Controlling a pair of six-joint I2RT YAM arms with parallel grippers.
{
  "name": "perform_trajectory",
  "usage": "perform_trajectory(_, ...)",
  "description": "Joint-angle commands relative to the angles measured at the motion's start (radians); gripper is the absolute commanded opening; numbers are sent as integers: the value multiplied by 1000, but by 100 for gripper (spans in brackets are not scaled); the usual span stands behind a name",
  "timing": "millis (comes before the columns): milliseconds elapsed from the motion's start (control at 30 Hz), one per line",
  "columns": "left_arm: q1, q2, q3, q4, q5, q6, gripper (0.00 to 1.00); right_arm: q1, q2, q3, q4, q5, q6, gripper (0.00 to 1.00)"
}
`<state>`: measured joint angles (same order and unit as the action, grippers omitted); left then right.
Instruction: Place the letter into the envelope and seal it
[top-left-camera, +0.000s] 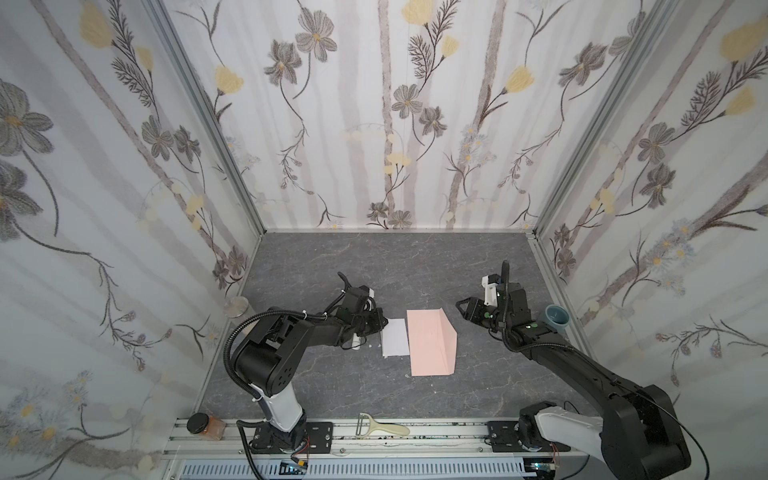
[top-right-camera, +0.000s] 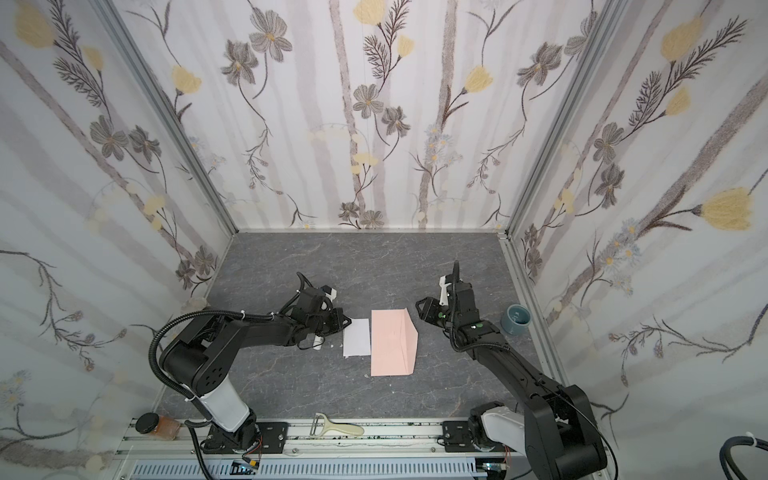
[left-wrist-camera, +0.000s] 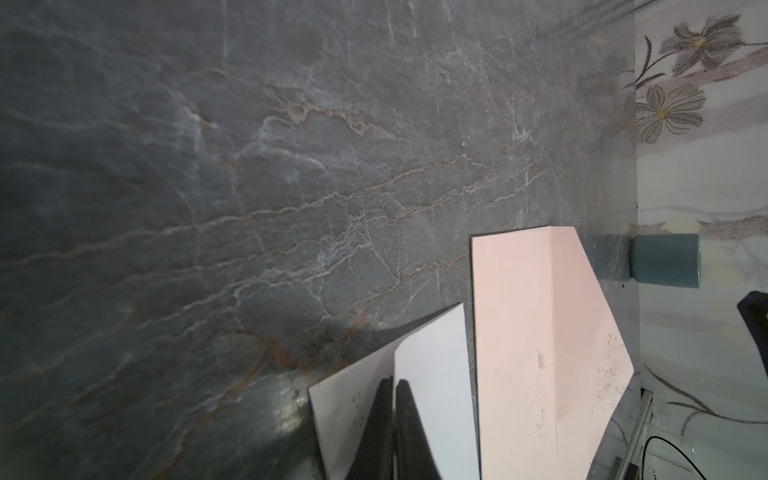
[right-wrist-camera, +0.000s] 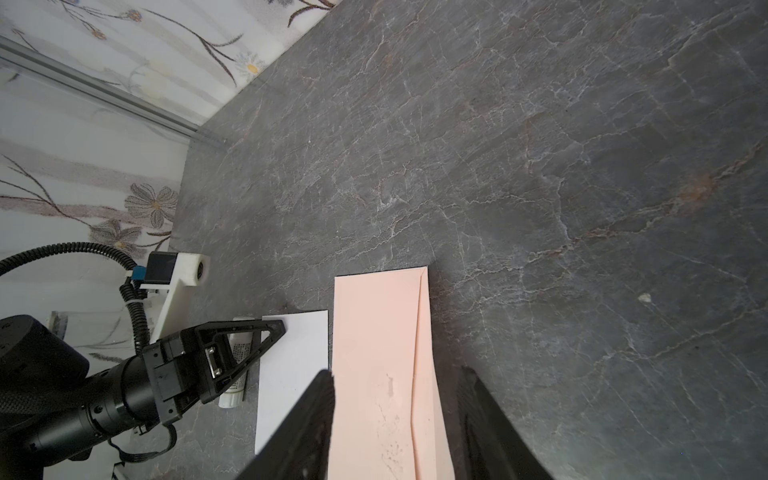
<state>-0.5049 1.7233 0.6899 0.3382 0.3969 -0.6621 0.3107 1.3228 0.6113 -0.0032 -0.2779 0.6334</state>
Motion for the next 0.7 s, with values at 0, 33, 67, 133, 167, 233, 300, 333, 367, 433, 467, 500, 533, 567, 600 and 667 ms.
perform_trajectory(0, 2, -37, 6, 25, 2, 1, 0, 12, -19, 13, 29, -34, -27, 48)
perform_trajectory(33, 2, -51, 6, 25, 3, 3, 0, 18, -26, 15, 35, -44, -31, 48)
perform_trajectory(67, 2, -71, 8, 24, 7, 6, 0, 26, -30, 16, 42, -53, -32, 48)
perform_trajectory(133, 2, -107, 8, 24, 18, 10, 0, 44, -33, 18, 62, -78, -33, 48)
perform_trajectory(167, 1, -124, 7, 23, 23, 10, 0, 58, -29, 17, 79, -99, -32, 48)
perform_trajectory(233, 2, -159, 4, 21, 29, 9, 0, 85, -16, 19, 113, -133, -31, 50)
perform_trajectory(300, 3, -196, 2, 15, 36, 8, 0, 120, 6, 19, 156, -163, -32, 51)
perform_trajectory(333, 3, -212, 1, 12, 37, 8, 0, 135, 16, 20, 174, -174, -28, 51)
perform_trajectory(367, 2, -230, 1, 6, 38, 9, 0, 152, 30, 21, 195, -184, -25, 52)
perform_trajectory(433, 3, -263, 2, -5, 38, 7, 0, 182, 55, 21, 235, -196, -22, 55)
perform_trajectory(467, 3, -279, 6, -10, 43, 3, 0, 200, 67, 19, 256, -195, -17, 56)
perform_trajectory(500, 3, -292, 10, -16, 51, -3, 0, 216, 77, 16, 281, -197, -15, 57)
perform_trajectory(533, 3, -301, 17, -20, 62, -9, 0, 227, 85, 16, 296, -204, -15, 58)
perform_trajectory(567, 3, -312, 25, -23, 78, -17, 0, 237, 95, 17, 311, -211, -17, 59)
perform_trajectory(600, 3, -320, 35, -27, 93, -28, 0, 247, 101, 17, 325, -213, -18, 60)
perform_trajectory(667, 3, -334, 52, -29, 122, -50, 0, 264, 110, 16, 349, -212, -14, 60)
